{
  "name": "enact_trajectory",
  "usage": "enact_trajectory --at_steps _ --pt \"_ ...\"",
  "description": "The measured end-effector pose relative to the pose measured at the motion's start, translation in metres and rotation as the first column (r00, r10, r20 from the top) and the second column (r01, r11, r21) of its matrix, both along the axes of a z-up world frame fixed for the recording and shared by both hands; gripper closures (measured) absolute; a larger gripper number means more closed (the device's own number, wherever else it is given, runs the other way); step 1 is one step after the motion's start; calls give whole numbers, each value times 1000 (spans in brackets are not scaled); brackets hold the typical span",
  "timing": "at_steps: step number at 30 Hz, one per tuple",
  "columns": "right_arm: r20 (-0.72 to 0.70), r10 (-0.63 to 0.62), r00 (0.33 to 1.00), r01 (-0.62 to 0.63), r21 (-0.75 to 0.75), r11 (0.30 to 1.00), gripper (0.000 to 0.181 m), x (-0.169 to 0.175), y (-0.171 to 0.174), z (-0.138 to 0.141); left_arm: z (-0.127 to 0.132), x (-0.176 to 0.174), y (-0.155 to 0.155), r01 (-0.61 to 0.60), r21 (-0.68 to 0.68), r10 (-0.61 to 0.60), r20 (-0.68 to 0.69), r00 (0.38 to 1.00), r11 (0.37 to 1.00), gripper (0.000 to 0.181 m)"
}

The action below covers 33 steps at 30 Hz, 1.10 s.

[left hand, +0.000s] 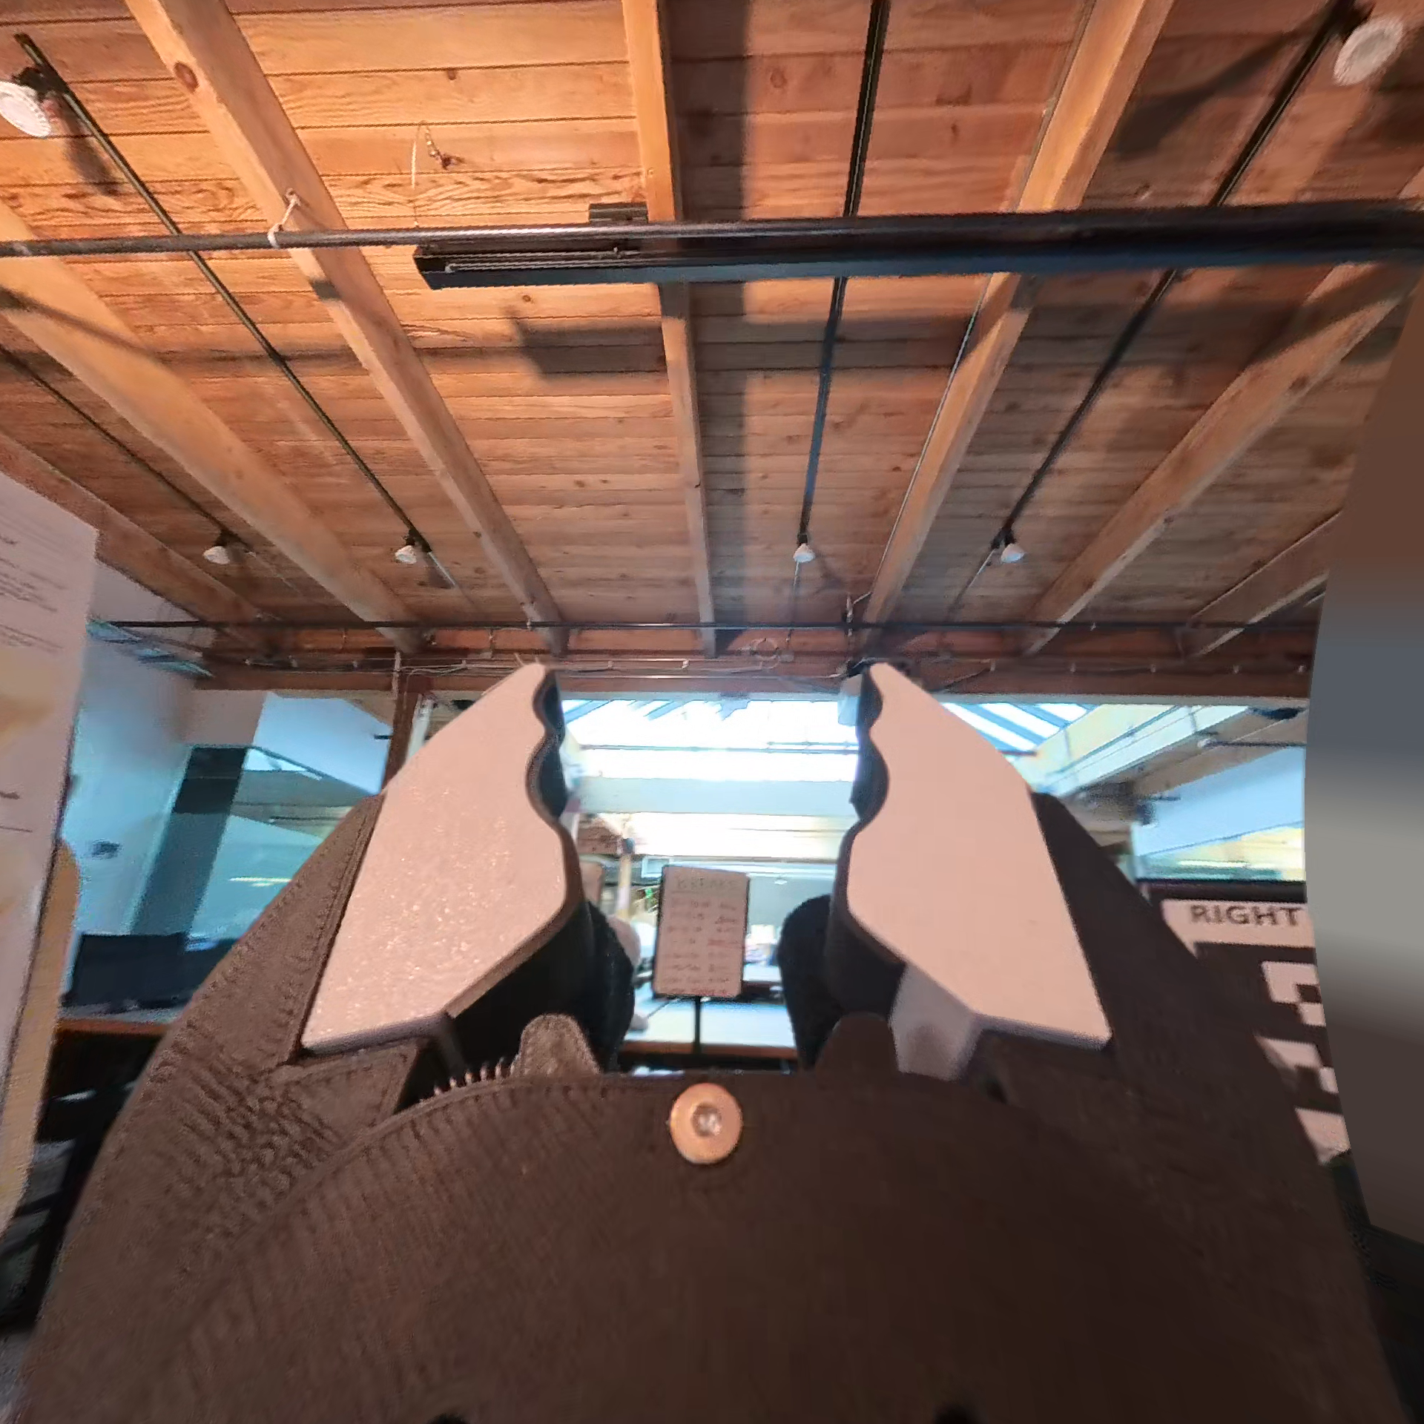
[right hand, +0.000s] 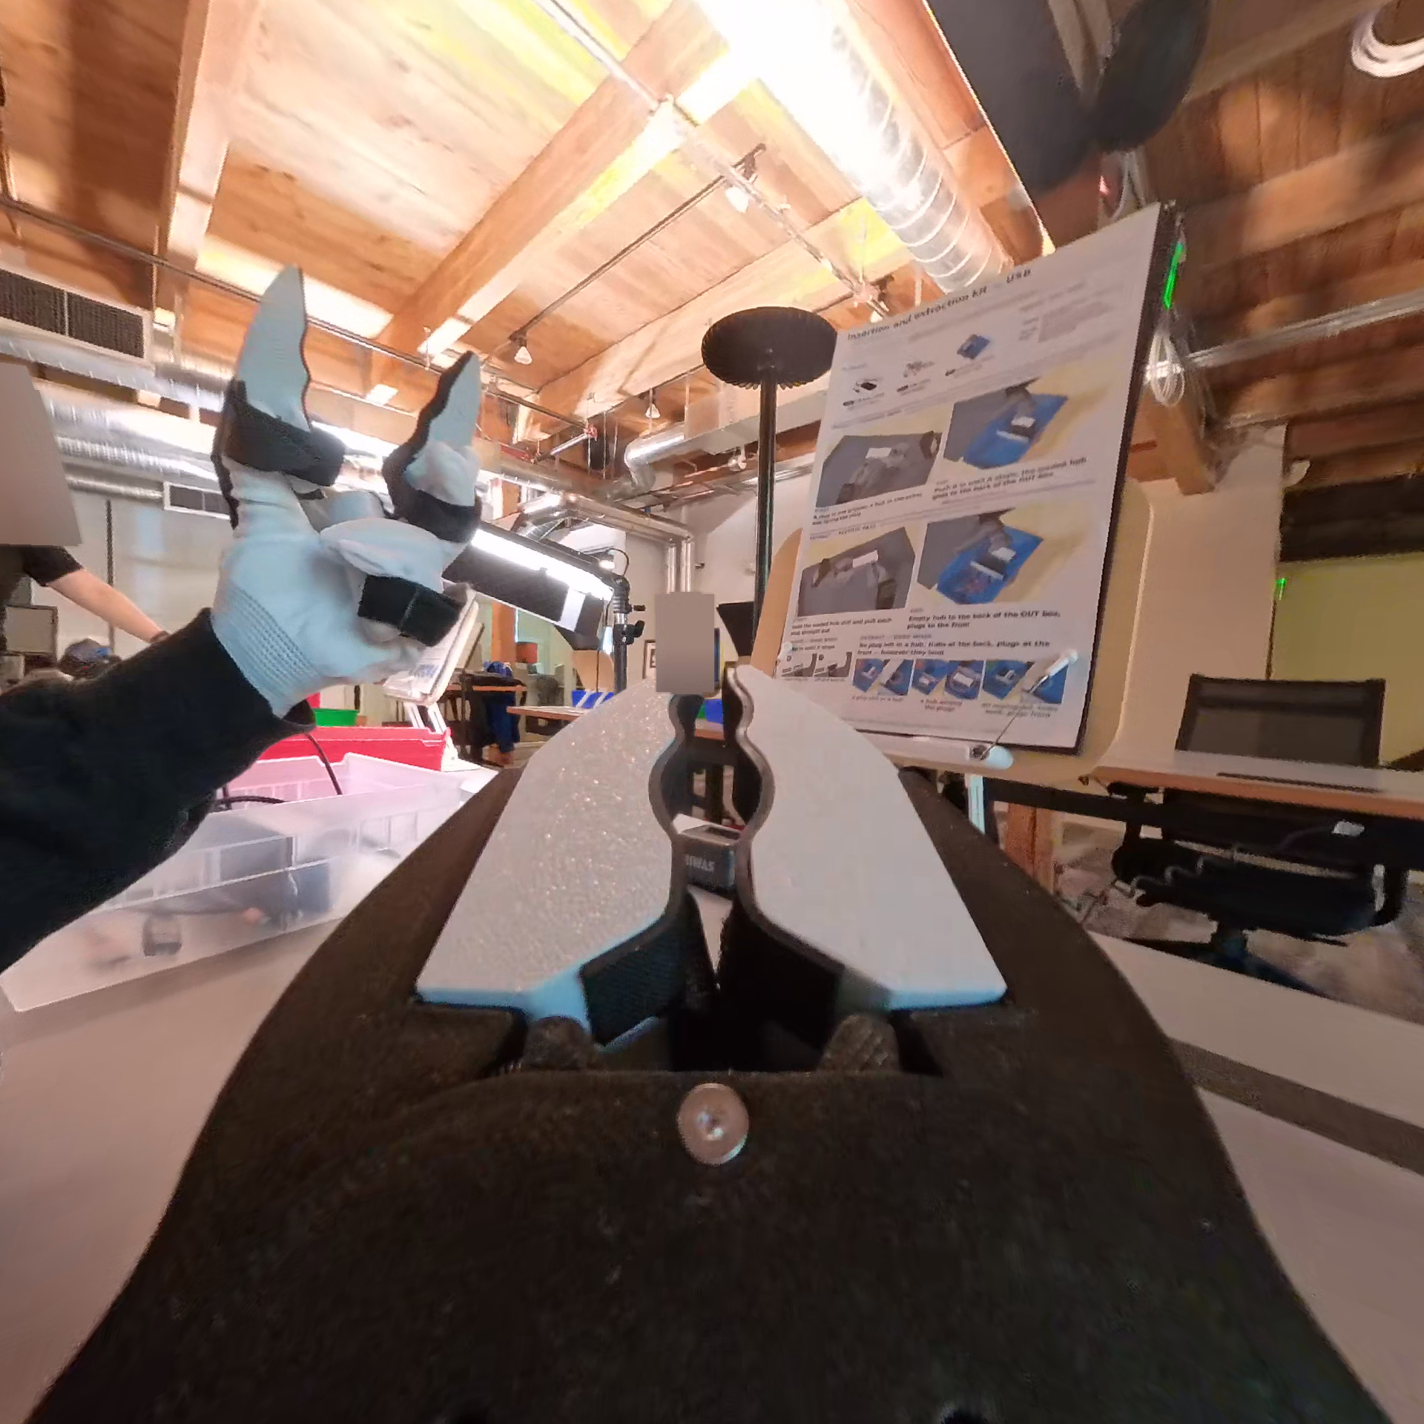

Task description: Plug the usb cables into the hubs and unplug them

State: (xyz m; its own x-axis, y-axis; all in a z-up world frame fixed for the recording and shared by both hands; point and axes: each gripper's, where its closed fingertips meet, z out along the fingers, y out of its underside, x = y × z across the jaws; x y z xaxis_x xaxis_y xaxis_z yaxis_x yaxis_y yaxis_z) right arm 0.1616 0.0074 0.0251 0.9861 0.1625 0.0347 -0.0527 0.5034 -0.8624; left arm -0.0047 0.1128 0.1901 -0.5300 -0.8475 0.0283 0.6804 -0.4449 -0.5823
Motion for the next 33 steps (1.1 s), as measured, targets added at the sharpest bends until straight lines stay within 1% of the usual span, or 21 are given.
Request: enact_trajectory --at_steps 3,6,8,10,11,13,15,16,17,18,19,21,22,24,27,28,30,31,33 --pt "-15 23 1000 -23 -12 1000 176 0 3 -5 -2 6 -6 -55 62 57 -28 998 997 108" --pt "-3 59 998 -59 -22 998 176 -8 6 -8 -6 13 -18 -46 145 61 -94 994 988 108" --pt "55 77 995 -76 -30 997 176 -18 7 -10 -8 13 -32 -22 226 47 -109 993 974 108" --pt "191 69 979 -62 -41 997 176 -33 8 -12 -13 10 -50 62 309 -22 -129 991 949 110" --pt "286 53 957 -43 -42 998 176 -42 7 -14 -17 8 -59 120 347 -73 -145 987 930 111" --pt "473 15 881 1 -33 999 176 -60 7 -19 -27 5 -74 219 411 -156 -181 971 885 111" --pt "580 -9 815 21 -14 1000 176 -74 6 -23 -45 3 -87 309 483 -214 -243 946 819 113" --pt "608 -13 794 21 -5 1000 176 -80 6 -24 -57 5 -92 350 515 -224 -292 930 783 114" --pt "624 -13 781 17 -1 1000 176 -83 5 -24 -71 10 -95 370 548 -203 -342 918 750 114" --pt "635 -13 773 15 3 1000 176 -85 4 -24 -88 17 -96 364 593 -146 -383 912 718 115" --pt "644 -17 765 16 8 1000 176 -85 3 -24 -106 28 -95 339 649 -61 -411 909 682 116" --pt "636 -14 771 1 20 1000 176 -85 0 -20 -139 49 -93 308 733 90 -448 889 606 119" --pt "616 -7 788 -13 29 1000 176 -84 -3 -17 -152 58 -94 320 749 127 -471 873 580 121" --pt "560 12 828 -46 47 998 175 -80 -8 -9 -174 72 -101 364 758 155 -515 843 541 127" --pt "482 48 875 -94 71 993 176 -73 -15 0 -200 94 -112 394 775 207 -545 813 493 144" --pt "468 60 882 -106 73 992 176 -72 -16 2 -203 100 -116 390 779 214 -542 813 490 150" --pt "464 68 883 -113 71 991 176 -72 -17 3 -201 108 -120 355 786 219 -515 829 505 161" --pt "465 73 882 -118 68 991 176 -73 -17 3 -198 109 -120 338 789 215 -499 840 513 165" --pt "470 84 879 -125 57 991 176 -75 -16 1 -188 107 -123 304 783 186 -466 865 543 165"
